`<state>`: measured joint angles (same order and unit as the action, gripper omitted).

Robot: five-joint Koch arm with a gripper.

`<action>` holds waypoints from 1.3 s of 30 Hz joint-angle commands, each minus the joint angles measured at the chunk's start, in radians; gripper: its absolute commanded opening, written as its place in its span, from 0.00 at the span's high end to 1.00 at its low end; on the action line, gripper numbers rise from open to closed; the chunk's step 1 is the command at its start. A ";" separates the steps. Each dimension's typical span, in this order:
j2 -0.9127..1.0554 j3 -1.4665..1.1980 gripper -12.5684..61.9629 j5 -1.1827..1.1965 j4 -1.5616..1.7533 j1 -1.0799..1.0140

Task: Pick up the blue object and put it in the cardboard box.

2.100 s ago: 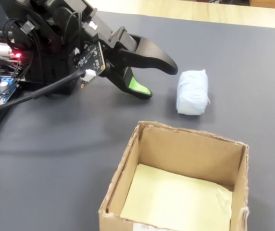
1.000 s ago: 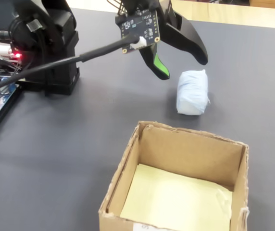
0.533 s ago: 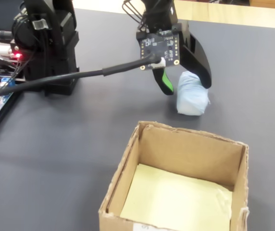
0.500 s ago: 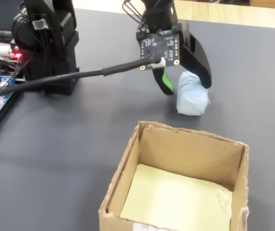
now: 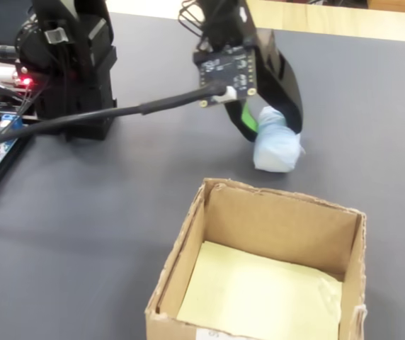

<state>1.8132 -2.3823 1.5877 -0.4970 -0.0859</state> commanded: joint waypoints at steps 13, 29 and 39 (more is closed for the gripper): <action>0.436 -0.247 0.68 -0.020 0.236 -0.044; 0.383 -0.043 0.68 -0.201 0.472 -0.480; 0.080 0.227 0.69 -0.256 0.468 -0.742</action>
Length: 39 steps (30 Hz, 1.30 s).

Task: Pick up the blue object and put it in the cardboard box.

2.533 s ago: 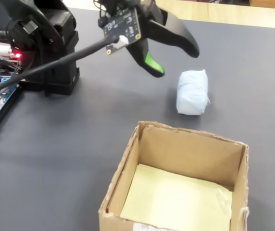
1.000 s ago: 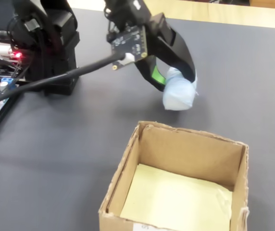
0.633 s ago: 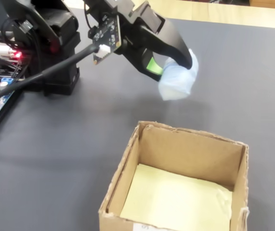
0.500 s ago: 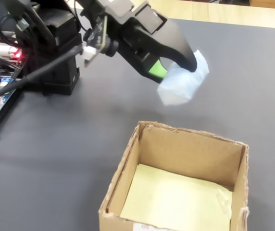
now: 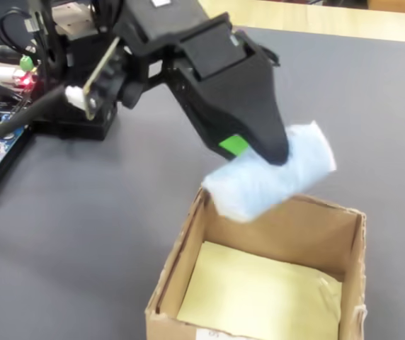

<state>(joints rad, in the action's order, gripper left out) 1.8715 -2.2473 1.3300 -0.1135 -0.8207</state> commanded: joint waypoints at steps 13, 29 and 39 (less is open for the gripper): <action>0.023 0.031 0.47 0.034 0.083 -0.028; 0.259 -0.221 0.43 0.193 0.276 0.268; 0.420 -0.422 0.38 0.198 0.305 0.512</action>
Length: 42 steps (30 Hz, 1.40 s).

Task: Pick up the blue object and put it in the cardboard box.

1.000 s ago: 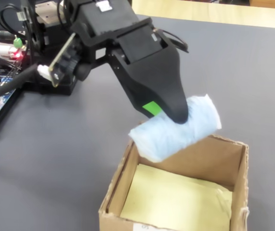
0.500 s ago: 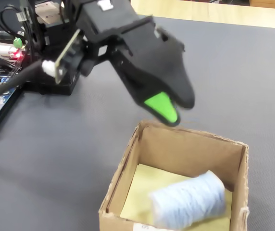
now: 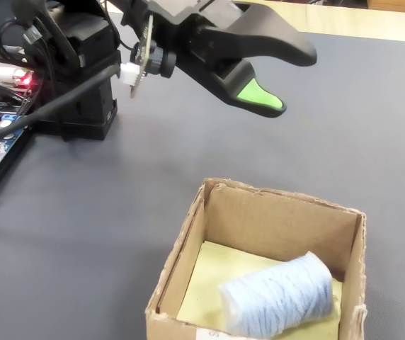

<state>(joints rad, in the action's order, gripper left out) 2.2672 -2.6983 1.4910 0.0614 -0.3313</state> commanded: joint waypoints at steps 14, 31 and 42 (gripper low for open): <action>0.100 -0.278 0.37 0.037 0.179 0.218; 0.100 -0.420 0.38 0.026 -0.117 0.262; 0.100 -0.420 0.38 0.025 -0.117 0.255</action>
